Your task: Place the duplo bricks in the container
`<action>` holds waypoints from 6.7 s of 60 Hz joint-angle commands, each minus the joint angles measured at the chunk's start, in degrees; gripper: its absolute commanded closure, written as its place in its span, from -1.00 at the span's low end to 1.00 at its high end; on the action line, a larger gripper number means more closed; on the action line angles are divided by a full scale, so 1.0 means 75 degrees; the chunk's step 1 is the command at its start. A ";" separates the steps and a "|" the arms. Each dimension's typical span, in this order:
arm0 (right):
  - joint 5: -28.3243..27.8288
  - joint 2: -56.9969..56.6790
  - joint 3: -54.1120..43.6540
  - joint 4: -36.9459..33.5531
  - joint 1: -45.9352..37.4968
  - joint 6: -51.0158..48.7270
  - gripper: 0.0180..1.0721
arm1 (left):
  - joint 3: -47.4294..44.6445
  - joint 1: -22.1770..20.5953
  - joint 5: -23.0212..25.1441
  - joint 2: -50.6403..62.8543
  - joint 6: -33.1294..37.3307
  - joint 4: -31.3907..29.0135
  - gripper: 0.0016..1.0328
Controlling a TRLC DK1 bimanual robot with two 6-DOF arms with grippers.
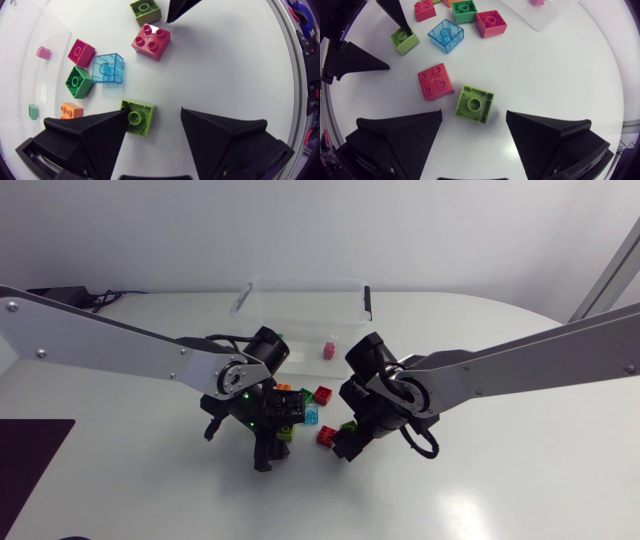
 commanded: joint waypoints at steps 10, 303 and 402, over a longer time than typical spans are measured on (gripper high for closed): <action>-0.0019 -0.0032 0.0057 0.0019 0.0088 0.0100 -0.76 | -0.0012 0.0239 0.0014 -0.0913 0.0234 -0.0247 -0.36; 0.0145 -0.0501 0.4709 -0.1609 -0.1248 0.0628 -0.71 | -0.0351 0.0825 -0.0666 0.0106 -0.5040 0.1722 -0.71; -0.1062 0.0906 0.1299 -0.0414 0.0275 -0.1411 -0.60 | 0.1922 0.1915 0.0529 -0.2155 -0.5731 0.0117 0.57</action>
